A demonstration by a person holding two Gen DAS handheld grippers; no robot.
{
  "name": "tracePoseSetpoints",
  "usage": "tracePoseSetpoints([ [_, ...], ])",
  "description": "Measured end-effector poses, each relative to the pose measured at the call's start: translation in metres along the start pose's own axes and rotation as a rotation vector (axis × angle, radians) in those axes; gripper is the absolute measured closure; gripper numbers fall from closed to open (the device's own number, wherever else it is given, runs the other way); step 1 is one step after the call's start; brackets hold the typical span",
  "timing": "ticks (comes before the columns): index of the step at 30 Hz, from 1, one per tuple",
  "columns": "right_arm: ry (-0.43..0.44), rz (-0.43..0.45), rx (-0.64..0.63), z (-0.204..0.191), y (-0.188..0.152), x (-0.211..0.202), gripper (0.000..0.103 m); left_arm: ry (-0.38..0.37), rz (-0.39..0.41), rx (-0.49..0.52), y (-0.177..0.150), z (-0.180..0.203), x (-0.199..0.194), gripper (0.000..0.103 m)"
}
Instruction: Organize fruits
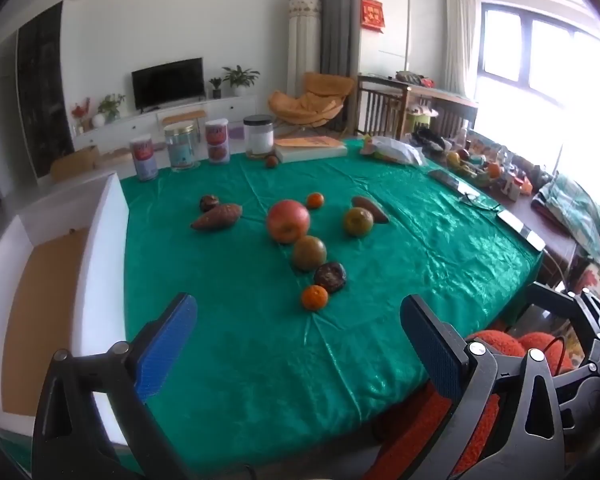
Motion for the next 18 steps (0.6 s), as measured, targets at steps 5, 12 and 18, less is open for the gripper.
tracePoseSetpoints([
  [5,0.004,0.005,-0.004,0.000,0.000,-0.001,0.000,-0.001,0.000,0.006,0.000,0.001,-0.001,0.001],
  [12,0.008,0.012,-0.004,0.000,0.001,-0.002,0.000,0.003,-0.001,0.004,-0.001,0.001,0.000,0.001],
  [18,-0.001,0.041,0.006,0.003,0.003,-0.010,0.000,0.017,-0.016,-0.031,-0.003,-0.010,0.000,0.001],
])
Point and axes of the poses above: each gripper's, at about its wrist camera, not at the fingertips, and x roughly the way its jaws point, z to its right, y to its top, the point moved 10 cm from there along x, roughly the way its jaws point, and after that the axes turned 11 degrees about y, right-handed, at the moved point
